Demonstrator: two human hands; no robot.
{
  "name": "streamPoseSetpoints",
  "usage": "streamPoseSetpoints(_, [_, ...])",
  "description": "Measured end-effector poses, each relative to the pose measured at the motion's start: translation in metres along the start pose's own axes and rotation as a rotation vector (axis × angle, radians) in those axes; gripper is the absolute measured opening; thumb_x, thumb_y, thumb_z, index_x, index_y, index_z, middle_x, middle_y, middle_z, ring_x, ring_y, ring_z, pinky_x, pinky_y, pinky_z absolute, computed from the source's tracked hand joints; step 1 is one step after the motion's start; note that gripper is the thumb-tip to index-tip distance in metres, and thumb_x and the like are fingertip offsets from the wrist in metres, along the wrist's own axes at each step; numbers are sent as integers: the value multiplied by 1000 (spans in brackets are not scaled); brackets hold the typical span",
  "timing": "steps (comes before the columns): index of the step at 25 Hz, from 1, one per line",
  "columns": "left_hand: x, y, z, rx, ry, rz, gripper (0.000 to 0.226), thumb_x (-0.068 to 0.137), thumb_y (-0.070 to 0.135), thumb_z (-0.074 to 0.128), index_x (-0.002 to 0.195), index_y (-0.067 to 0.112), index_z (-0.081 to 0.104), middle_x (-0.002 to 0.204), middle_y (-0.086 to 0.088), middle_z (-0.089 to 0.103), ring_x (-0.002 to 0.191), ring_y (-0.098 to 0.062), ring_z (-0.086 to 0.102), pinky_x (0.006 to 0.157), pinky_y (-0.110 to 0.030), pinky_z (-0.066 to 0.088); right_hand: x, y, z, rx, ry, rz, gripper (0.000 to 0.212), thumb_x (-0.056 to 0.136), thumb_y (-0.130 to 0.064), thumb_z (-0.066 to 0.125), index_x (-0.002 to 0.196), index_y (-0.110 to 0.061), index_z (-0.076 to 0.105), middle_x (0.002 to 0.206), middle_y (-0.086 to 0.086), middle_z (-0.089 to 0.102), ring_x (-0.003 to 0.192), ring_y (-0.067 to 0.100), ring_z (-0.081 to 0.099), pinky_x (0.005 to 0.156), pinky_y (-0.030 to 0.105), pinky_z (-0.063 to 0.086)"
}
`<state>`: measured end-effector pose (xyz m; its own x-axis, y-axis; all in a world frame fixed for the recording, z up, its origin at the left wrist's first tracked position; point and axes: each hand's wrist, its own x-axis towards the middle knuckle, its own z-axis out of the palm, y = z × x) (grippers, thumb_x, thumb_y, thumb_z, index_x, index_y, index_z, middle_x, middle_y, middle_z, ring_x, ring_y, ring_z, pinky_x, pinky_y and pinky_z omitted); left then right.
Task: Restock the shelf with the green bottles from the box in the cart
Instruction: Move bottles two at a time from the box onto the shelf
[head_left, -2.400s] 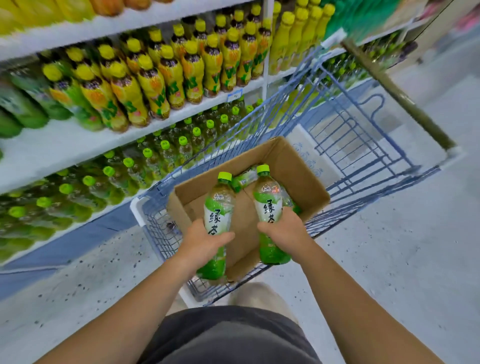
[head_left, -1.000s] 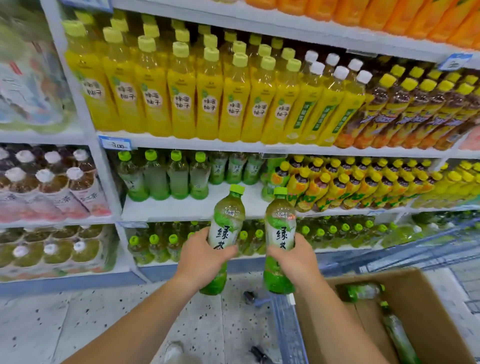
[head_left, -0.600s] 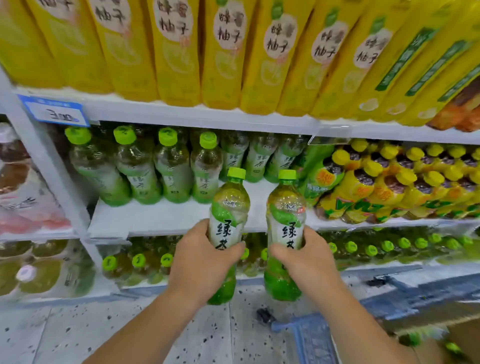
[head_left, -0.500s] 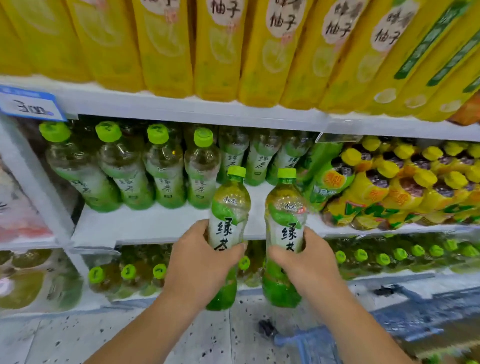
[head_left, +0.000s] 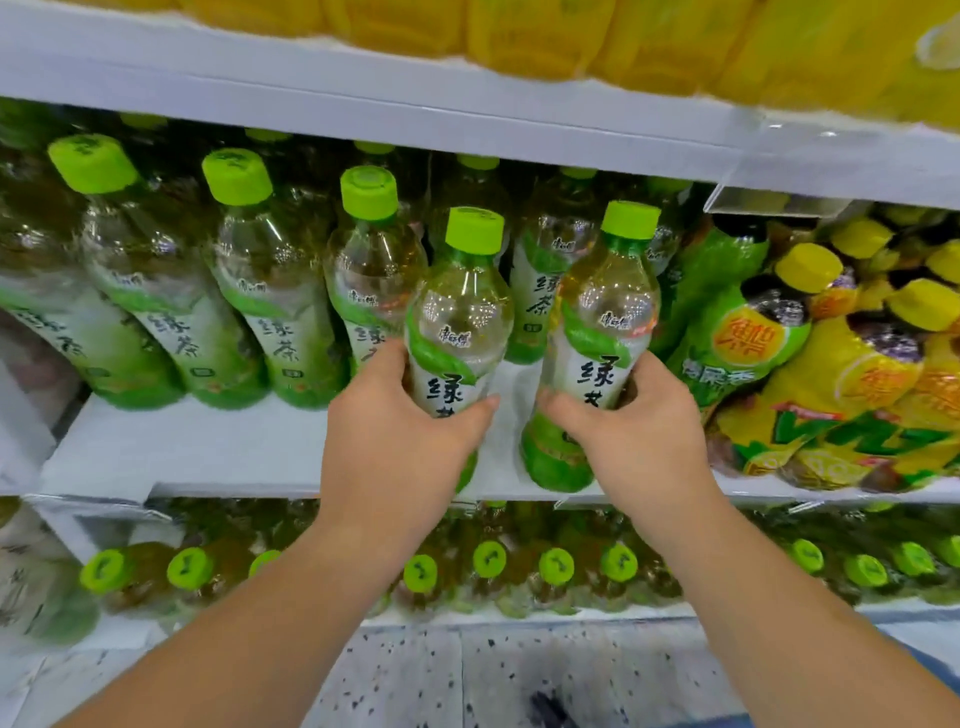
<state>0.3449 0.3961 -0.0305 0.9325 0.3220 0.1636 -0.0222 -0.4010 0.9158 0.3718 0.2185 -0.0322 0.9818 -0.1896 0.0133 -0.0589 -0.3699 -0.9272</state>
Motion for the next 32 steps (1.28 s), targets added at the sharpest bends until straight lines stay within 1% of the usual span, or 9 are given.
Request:
streamPoseSetpoints(8, [-2, -14, 26, -47, 93, 155, 45, 72, 29, 88, 96, 48, 55, 96, 28, 65, 90, 13, 60, 74, 0, 41, 4, 30, 12, 138, -57, -143, 45, 71, -24, 86, 108, -36, 65, 100, -19, 74, 93, 1, 71, 75, 21, 59])
streamPoseSetpoints(11, [-5, -19, 28, 55, 160, 163, 43, 69, 34, 88, 93, 40, 54, 94, 21, 52, 92, 13, 49, 77, 0, 35, 3, 37, 9, 159, -84, -153, 46, 71, -25, 87, 109, -35, 64, 102, -17, 75, 95, 4, 72, 78, 25, 60])
streamPoseSetpoints(14, [-8, -23, 30, 103, 168, 114, 43, 68, 39, 88, 85, 44, 48, 93, 20, 45, 92, 13, 46, 77, 0, 34, 1, 37, 8, 155, -97, -155, 45, 70, -26, 88, 105, -40, 62, 100, -18, 74, 93, 3, 71, 76, 23, 59])
streamPoseSetpoints(16, [-14, -31, 29, 113, 106, 76, 38, 71, 37, 87, 94, 39, 57, 98, 16, 49, 95, 6, 50, 85, -5, 40, 0, 36, 7, 136, -115, -165, 46, 71, -30, 88, 106, -43, 60, 102, -21, 73, 95, 0, 70, 79, 19, 57])
streamPoseSetpoints(19, [-22, -41, 25, 131, 21, 16, 45, 77, 28, 83, 118, 26, 66, 107, 11, 52, 103, -2, 54, 96, -24, 47, -7, 42, 4, 130, -174, -145, 47, 73, -29, 87, 112, -38, 61, 105, -25, 72, 99, -5, 67, 82, 11, 53])
streamPoseSetpoints(22, [-24, -50, 21, 127, 19, 2, 47, 80, 20, 82, 125, 25, 67, 105, 21, 48, 98, 12, 54, 91, -6, 43, -14, 52, 0, 20, -206, -116, 47, 78, -21, 84, 109, -44, 58, 103, -39, 65, 98, -19, 58, 76, -4, 40])
streamPoseSetpoints(25, [-25, -55, 22, 129, 43, -8, 41, 80, 22, 83, 119, 24, 70, 100, 19, 53, 92, 19, 54, 78, 6, 38, -13, 60, -3, -72, -191, -121, 46, 79, -21, 82, 106, -49, 57, 103, -42, 63, 101, -22, 54, 79, -6, 36])
streamPoseSetpoints(29, [-22, -50, 27, 101, 90, -97, 24, 76, 34, 84, 97, 38, 72, 86, 19, 69, 83, 7, 63, 66, -3, 42, 0, 62, 7, -48, -152, -101, 50, 77, -21, 84, 120, -33, 62, 107, -29, 68, 103, -14, 59, 87, 1, 42])
streamPoseSetpoints(32, [-17, -41, 31, 60, 128, -150, 31, 72, 32, 88, 75, 49, 62, 64, 31, 63, 73, 16, 61, 62, 3, 38, 6, 62, 15, 22, -157, -66, 51, 78, -16, 83, 123, -27, 63, 111, -21, 71, 105, -5, 64, 94, 16, 49])
